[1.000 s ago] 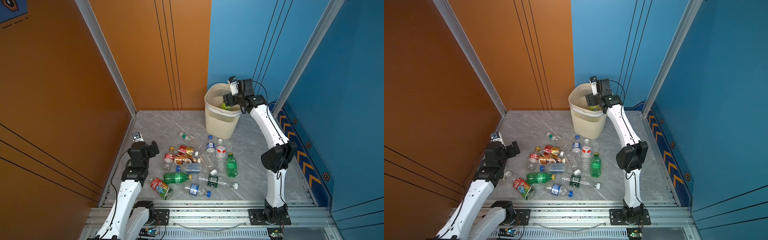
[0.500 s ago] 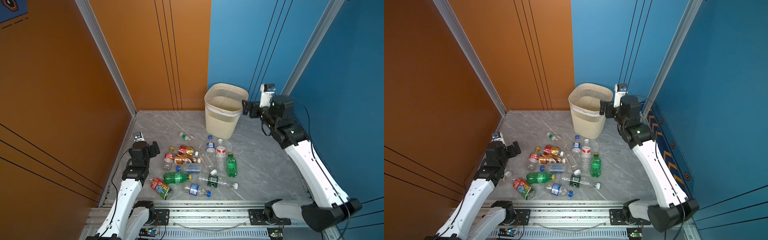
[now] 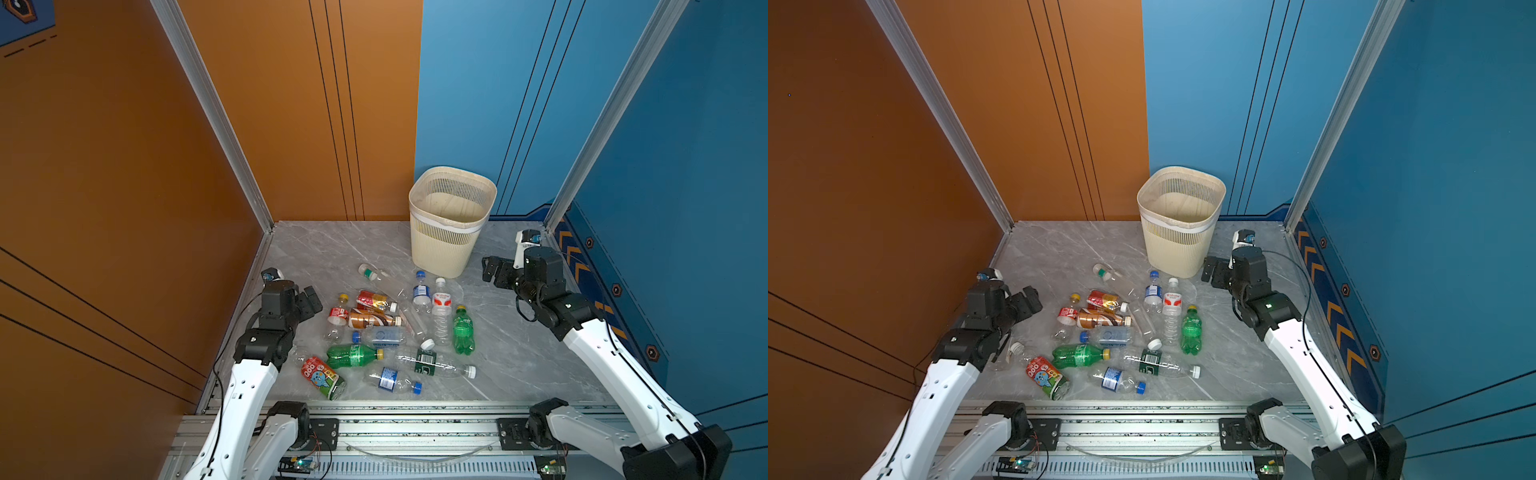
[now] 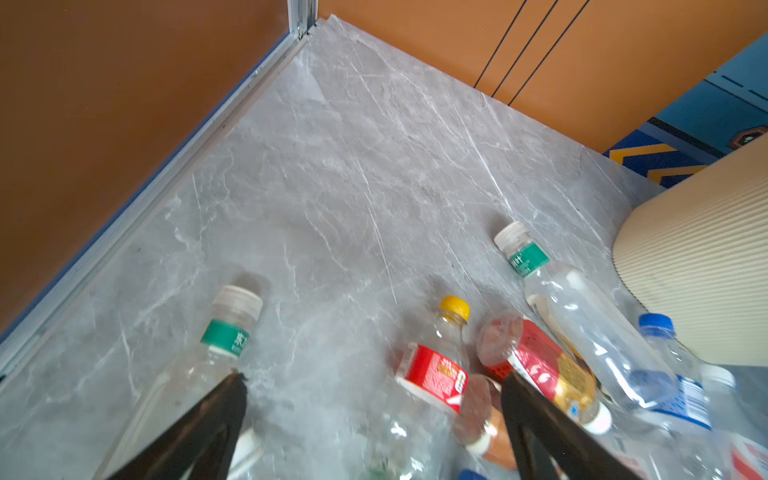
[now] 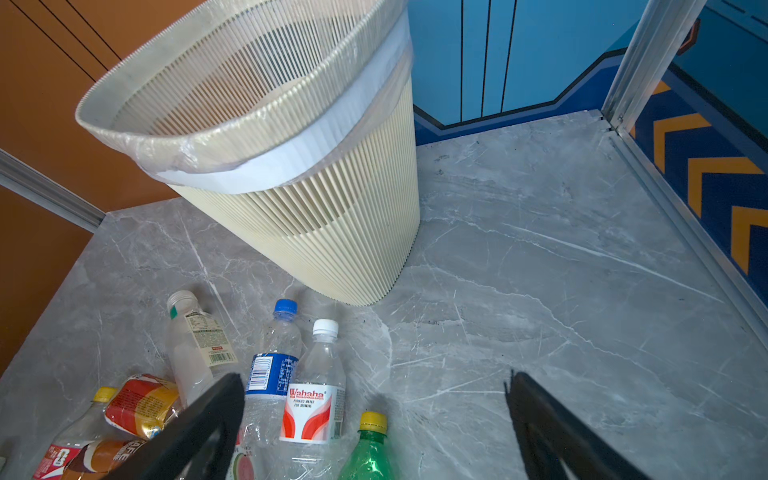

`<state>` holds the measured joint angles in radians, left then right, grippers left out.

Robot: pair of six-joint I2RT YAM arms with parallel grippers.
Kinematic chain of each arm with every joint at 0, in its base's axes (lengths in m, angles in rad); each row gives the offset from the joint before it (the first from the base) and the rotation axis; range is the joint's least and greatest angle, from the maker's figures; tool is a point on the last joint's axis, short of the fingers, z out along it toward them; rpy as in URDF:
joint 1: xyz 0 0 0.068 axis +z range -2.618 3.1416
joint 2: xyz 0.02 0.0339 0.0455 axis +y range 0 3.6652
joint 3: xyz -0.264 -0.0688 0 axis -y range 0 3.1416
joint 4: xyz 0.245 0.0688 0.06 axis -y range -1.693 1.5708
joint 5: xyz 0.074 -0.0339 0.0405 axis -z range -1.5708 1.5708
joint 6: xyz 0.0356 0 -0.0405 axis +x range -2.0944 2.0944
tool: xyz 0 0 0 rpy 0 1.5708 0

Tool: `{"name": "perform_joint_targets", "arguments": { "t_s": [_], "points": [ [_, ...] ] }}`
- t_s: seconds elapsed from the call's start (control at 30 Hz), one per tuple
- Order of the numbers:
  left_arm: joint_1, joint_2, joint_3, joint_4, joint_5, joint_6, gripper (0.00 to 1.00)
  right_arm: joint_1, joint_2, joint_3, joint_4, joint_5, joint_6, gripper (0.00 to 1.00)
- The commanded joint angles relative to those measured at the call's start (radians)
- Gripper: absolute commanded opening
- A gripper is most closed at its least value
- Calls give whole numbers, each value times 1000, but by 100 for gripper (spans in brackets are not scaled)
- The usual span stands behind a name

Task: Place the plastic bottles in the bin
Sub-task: 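Lower the left gripper onto the red Qoo bottle while the right gripper withdraws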

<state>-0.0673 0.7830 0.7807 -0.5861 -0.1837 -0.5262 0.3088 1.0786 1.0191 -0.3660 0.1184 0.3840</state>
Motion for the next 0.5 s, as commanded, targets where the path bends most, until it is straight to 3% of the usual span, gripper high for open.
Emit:
{"name": "perform_joint_targets", "arguments": {
  "t_s": [0.0, 0.13, 0.47],
  "points": [
    [-15, -63, 19, -279, 74, -213, 95, 3, 16, -22, 13, 36, 40, 100],
    [-24, -77, 36, -442, 81, -292, 94, 0, 36, -28, 24, 37, 46, 100],
    [-65, -83, -116, -478, 111, -422, 92, -6, 53, -34, 31, 41, 44, 100]
  ]
}}
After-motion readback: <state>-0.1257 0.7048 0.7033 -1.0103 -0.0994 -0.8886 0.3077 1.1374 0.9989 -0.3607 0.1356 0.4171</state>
